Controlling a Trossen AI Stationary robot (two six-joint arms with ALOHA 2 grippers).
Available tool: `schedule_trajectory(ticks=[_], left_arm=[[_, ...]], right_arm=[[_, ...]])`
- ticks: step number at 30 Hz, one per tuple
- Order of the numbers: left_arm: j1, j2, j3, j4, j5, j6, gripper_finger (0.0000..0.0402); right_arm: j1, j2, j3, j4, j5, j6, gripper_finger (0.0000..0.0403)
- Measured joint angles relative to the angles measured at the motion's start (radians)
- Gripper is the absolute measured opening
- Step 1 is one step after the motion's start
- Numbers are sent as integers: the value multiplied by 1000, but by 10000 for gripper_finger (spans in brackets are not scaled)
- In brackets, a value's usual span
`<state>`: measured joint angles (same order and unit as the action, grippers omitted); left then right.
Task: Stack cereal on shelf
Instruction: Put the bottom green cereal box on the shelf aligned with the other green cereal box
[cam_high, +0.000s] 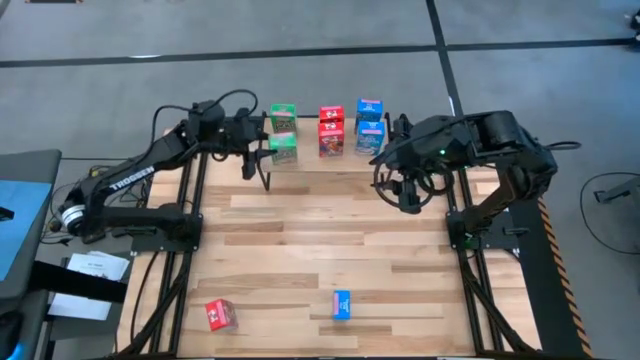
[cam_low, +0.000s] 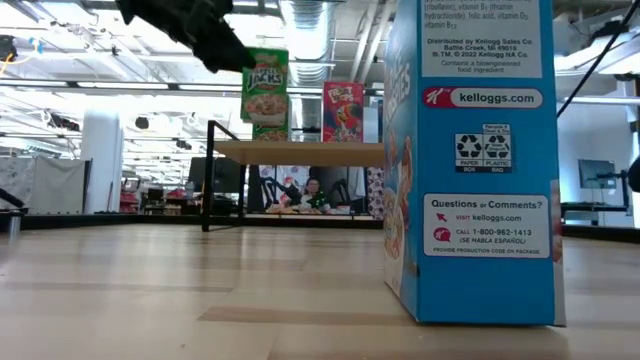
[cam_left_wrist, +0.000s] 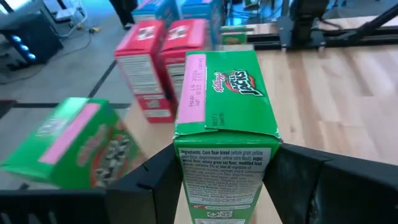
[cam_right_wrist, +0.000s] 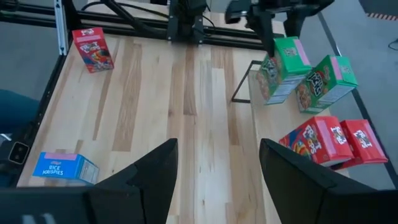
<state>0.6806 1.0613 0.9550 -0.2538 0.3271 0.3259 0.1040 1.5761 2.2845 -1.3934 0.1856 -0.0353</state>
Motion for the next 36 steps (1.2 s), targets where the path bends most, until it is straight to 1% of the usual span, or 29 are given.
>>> schedule_trajectory(ticks=[3, 7, 14, 19, 23, 32, 36], left_arm=[[57, 44, 0, 21, 30, 4, 181], [113, 96, 0, 57, 135, 2, 181], [170, 160, 0, 85, 149, 30, 181], [195, 170, 0, 97, 194, 32, 181], [201, 170, 0, 86, 209, 29, 181], [200, 170, 0, 82, 208, 32, 181], [200, 169, 0, 82, 164, 34, 181]], right_arm=[[-3, 0, 0, -19, 0, 0, 250], [-8, 0, 0, -50, 0, 0, 250], [-8, 0, 0, -50, 0, 0, 250], [-8, 0, -1, -50, 0, 23, 250], [-6, 0, -1, -51, 0, 35, 250], [-5, 1, -1, -54, -1, 35, 250], [-5, 1, -1, -54, -1, 35, 250]])
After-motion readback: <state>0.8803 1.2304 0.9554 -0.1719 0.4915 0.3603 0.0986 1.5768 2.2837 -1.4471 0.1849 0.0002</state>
